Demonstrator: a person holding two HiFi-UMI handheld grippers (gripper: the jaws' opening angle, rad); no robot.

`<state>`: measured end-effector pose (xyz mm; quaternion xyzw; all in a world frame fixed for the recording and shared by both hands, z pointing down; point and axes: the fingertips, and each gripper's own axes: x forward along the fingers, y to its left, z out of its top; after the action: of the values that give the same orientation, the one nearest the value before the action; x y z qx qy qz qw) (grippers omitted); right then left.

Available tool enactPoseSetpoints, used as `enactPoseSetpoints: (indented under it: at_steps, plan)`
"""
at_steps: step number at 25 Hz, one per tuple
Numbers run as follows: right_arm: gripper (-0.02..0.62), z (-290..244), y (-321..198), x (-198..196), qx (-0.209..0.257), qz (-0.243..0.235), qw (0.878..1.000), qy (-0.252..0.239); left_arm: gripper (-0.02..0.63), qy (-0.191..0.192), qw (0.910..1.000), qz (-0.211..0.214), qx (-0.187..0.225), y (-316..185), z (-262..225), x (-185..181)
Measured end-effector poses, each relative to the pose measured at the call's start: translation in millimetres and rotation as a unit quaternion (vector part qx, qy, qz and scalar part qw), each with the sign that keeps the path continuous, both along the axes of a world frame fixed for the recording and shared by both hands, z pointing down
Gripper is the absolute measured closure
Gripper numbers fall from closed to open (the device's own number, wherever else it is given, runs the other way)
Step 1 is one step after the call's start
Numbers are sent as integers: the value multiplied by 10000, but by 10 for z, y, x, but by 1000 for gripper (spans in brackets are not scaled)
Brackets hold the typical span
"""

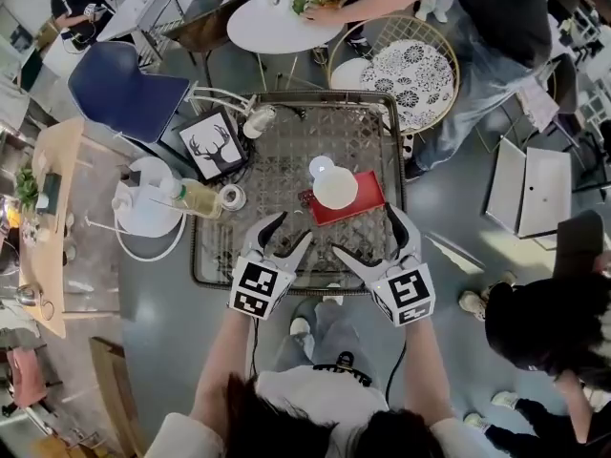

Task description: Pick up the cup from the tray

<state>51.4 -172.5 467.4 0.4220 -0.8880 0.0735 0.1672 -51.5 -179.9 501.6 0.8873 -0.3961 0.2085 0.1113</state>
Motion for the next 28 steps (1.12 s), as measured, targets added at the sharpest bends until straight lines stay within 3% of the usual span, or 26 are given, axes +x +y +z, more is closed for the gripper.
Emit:
enactPoseSetpoints:
  at_steps: [4, 8, 12, 15, 17, 21, 25, 28]
  plan:
    - [71, 258, -131, 51, -167, -59, 9998, 115, 390, -395, 9992, 71, 6, -65, 243, 130]
    - [71, 502, -266, 71, -323, -152, 9992, 179, 390, -461, 9987, -14, -206, -203, 463, 157]
    - [71, 677, -359, 116, -528, -242, 9978, 325, 390, -280, 9986, -171, -421, -365, 634, 143]
    - [71, 806, -427, 129, -669, -326, 9963, 440, 390, -552, 9970, -195, -502, -478, 791, 67]
    - [71, 854, -492, 117, -681, -369, 9959, 476, 390, -708, 9959, -162, -537, -537, 871, 14]
    - [72, 988, -572, 105, -746, -457, 9944, 595, 390, -583, 9955, -88, -738, -582, 1019, 16]
    - [74, 1127, -663, 37, -819, -624, 9925, 657, 390, -949, 9925, 122, -755, -648, 1198, 31]
    - [72, 1213, -701, 5, -852, -644, 9916, 735, 390, -886, 9925, 300, -791, -680, 1269, 83]
